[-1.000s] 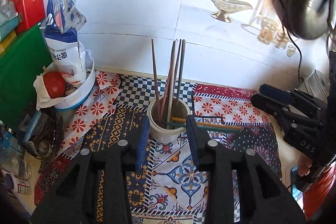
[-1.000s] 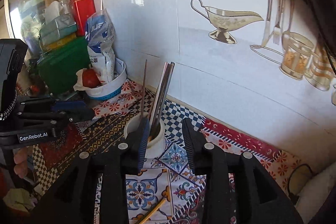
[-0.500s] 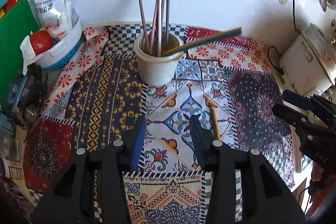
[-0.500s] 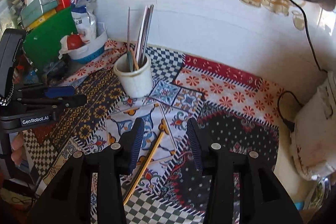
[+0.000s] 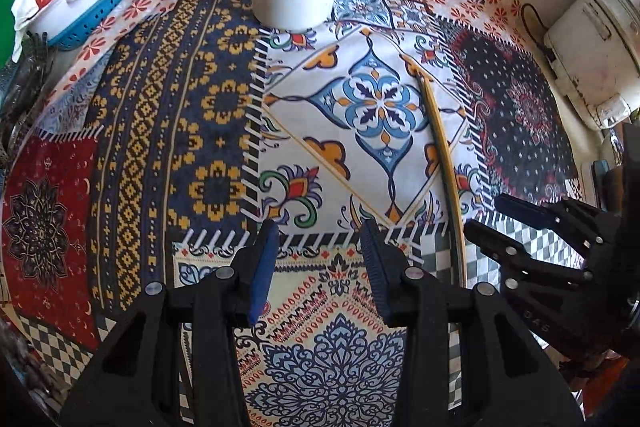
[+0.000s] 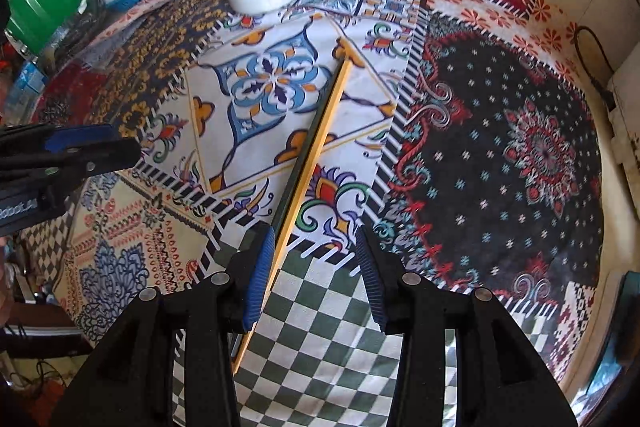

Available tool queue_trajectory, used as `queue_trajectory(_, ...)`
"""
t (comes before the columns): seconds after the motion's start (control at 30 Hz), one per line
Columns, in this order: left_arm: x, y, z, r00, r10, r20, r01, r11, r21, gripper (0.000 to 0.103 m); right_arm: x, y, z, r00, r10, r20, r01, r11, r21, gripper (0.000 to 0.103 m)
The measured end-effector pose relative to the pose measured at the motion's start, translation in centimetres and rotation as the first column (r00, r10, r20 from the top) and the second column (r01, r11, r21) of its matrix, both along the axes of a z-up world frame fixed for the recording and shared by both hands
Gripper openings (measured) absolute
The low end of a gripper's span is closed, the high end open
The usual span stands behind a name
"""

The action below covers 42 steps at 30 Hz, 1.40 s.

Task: Organize utensils
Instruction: 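Move both open tools back down to the remaining sticks, then grasp a dark green stick with the left tool while the right tool grasps a yellow wooden stick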

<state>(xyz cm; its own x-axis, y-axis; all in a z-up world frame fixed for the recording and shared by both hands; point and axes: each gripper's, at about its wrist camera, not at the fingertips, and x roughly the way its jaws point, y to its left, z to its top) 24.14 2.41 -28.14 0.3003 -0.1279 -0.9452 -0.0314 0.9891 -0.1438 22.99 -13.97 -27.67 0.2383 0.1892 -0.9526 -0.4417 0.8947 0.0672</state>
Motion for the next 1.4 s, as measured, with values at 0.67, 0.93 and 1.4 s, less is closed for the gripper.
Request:
queue_trajectory(0.67, 4.8, -8.5, -3.3, 0.972, -0.226, -0.068, 0.216, 0.968, -0.127, 0.014, -0.1, -9.3, 0.2, 0.975, -0.224, -0.004, 0.224, 0.974, -0.015, 0.037)
queue_trajectory(0.93, 5.7, -7.9, -3.2, 0.983, -0.174, -0.049, 0.169, 0.981, -0.100, 0.005, -0.4, -10.2, 1.5, 0.975, -0.222, -0.012, 0.223, 0.974, 0.035, 0.038)
queue_trajectory(1.4, 1.5, 1.9, -3.8, 0.995, 0.015, -0.102, -0.029, 0.990, -0.139, 0.004, -0.3, 1.0, -1.3, 0.990, 0.137, -0.019, -0.137, 0.991, 0.001, 0.038)
